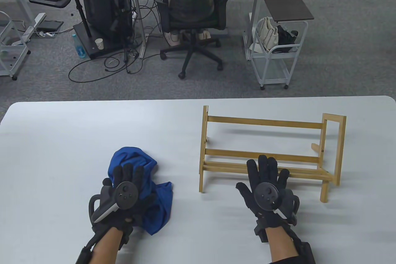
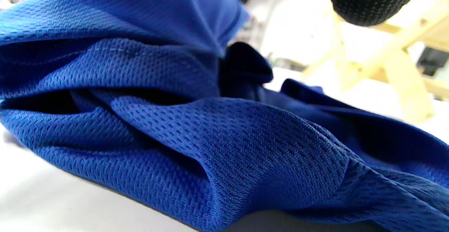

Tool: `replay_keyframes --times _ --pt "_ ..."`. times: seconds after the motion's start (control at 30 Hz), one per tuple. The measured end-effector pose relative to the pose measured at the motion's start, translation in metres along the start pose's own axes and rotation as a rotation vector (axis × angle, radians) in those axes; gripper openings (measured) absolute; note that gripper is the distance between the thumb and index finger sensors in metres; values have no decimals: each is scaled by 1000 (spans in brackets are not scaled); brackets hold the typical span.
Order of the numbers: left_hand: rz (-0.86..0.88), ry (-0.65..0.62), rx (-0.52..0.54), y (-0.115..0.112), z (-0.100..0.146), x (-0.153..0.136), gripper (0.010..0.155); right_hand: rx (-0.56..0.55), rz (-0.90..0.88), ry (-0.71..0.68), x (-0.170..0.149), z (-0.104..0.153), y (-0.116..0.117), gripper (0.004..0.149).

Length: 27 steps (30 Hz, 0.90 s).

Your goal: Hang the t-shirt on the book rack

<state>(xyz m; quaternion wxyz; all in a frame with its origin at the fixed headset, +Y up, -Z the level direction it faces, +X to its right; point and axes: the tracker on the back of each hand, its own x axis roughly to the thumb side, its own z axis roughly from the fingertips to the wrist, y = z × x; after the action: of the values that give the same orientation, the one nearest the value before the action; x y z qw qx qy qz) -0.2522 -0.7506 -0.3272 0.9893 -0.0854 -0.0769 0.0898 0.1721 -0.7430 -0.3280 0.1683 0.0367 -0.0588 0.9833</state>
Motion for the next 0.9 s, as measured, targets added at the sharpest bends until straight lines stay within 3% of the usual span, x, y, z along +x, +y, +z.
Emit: replay_keyframes --times 0.47,0.77,0.9 --pt "35 60 14 3 -1 -2 93 -8 -34 11 -1 2 -1 76" --pt "127 157 11 8 -7 -5 97 -7 -57 18 -1 4 -2 76" --pt "172 252 -43 10 -12 -7 100 -4 -59 17 0 4 -2 77"
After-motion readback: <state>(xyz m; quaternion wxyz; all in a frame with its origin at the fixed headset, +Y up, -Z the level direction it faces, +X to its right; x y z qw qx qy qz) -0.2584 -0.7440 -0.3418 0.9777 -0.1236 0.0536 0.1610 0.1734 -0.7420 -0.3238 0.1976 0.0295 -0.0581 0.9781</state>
